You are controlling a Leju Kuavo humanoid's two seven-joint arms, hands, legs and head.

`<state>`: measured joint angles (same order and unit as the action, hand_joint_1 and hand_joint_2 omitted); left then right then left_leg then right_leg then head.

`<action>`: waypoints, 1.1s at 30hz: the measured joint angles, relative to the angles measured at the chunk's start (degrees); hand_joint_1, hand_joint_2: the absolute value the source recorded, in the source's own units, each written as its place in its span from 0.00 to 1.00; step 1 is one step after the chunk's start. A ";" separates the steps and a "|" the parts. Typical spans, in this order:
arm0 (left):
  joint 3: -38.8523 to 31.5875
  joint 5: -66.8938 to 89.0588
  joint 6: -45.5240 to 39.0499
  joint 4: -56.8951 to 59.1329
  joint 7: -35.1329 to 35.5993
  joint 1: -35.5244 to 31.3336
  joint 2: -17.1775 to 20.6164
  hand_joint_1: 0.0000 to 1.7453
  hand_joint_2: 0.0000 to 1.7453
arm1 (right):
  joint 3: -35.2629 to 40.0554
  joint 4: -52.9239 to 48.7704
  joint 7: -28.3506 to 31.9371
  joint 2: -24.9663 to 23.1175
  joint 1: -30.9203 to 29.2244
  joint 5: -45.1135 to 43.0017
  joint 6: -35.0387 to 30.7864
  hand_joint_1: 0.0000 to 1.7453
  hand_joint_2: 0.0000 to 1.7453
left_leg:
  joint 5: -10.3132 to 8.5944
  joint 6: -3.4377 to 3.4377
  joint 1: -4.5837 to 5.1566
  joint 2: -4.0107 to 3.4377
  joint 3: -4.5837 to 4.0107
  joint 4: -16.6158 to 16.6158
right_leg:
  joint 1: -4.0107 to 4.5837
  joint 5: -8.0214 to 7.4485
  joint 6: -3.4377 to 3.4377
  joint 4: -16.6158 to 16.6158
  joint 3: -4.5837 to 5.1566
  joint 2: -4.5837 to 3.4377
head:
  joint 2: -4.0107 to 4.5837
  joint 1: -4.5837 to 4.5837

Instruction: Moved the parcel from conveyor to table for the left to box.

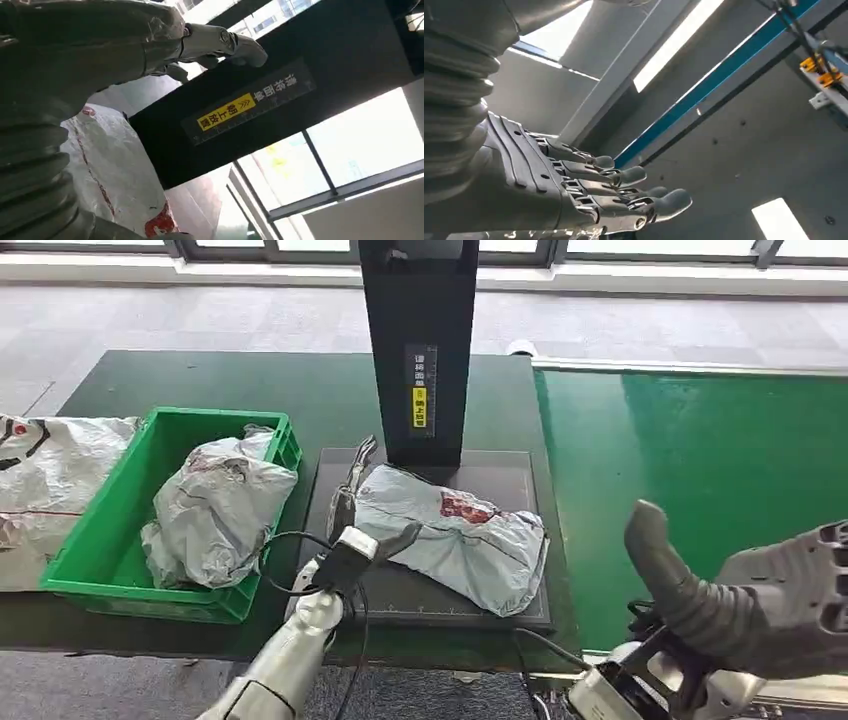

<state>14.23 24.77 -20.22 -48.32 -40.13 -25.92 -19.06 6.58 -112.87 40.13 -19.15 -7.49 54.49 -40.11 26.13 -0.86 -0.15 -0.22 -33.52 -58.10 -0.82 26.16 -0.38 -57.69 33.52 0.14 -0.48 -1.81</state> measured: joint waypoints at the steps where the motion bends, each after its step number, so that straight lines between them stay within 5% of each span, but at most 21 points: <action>1: 0.02 0.42 -0.85 2.29 0.00 -1.15 -0.52 0.00 1.00 | 0.50 0.00 0.00 0.02 -0.10 -0.11 0.00 0.00 1.00 | 0.00 0.00 0.00 0.00 0.00 0.00 | 0.00 -0.01 -0.02 0.00 -0.01 0.00 | 0.00 0.00; 9: 4.14 2.10 -5.46 17.02 7.68 -7.28 -2.29 0.00 1.00 | 4.00 0.77 0.00 0.07 -0.85 -0.74 0.15 0.00 1.00 | 0.00 0.00 0.00 0.03 -0.04 0.00 | 0.00 -0.02 -0.02 0.00 0.00 0.01 | 0.00 -0.02; 19: 23.04 5.97 -8.41 26.40 27.50 -8.51 -2.45 0.00 1.00 | 4.19 1.14 0.00 0.07 -0.91 -0.61 0.15 0.00 1.00 | 0.01 0.00 0.00 0.03 -0.08 0.00 | 0.00 -0.01 -0.03 0.00 0.02 0.01 | 0.00 0.00; 21: 26.28 8.22 -8.32 27.66 30.19 -8.69 -2.45 1.00 1.00 | 4.19 1.14 0.00 0.07 -0.90 -0.77 0.15 0.00 1.00 | 0.01 0.00 0.00 0.04 -0.07 0.00 | 0.00 -0.01 -0.03 0.00 0.01 0.02 | 0.00 0.00; 26: 35.90 17.77 -7.17 29.89 41.16 -10.50 -2.64 1.00 1.00 | 4.19 1.14 0.00 0.09 -0.90 -1.36 0.15 0.00 1.00 | 0.02 0.03 0.00 0.20 0.13 0.01 | 0.00 0.06 -0.07 0.00 -0.31 0.23 | 0.00 0.00; 33: 43.10 20.63 -7.08 31.53 44.74 -11.69 -2.75 1.00 1.00 | 4.19 1.14 0.00 0.09 -0.85 -1.40 0.15 0.00 1.00 | 0.06 0.10 0.00 0.19 0.38 0.00 | 0.00 0.06 -0.07 0.02 -0.55 0.23 | 0.00 -0.02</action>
<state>57.33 45.40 -27.30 -16.79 4.61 -37.61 -21.81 10.78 -111.73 40.13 -19.06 -8.34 53.09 -39.95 26.18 -0.76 -0.15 -0.04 -33.14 -58.10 -0.82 26.22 -0.45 -57.68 32.97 0.36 -0.48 -1.84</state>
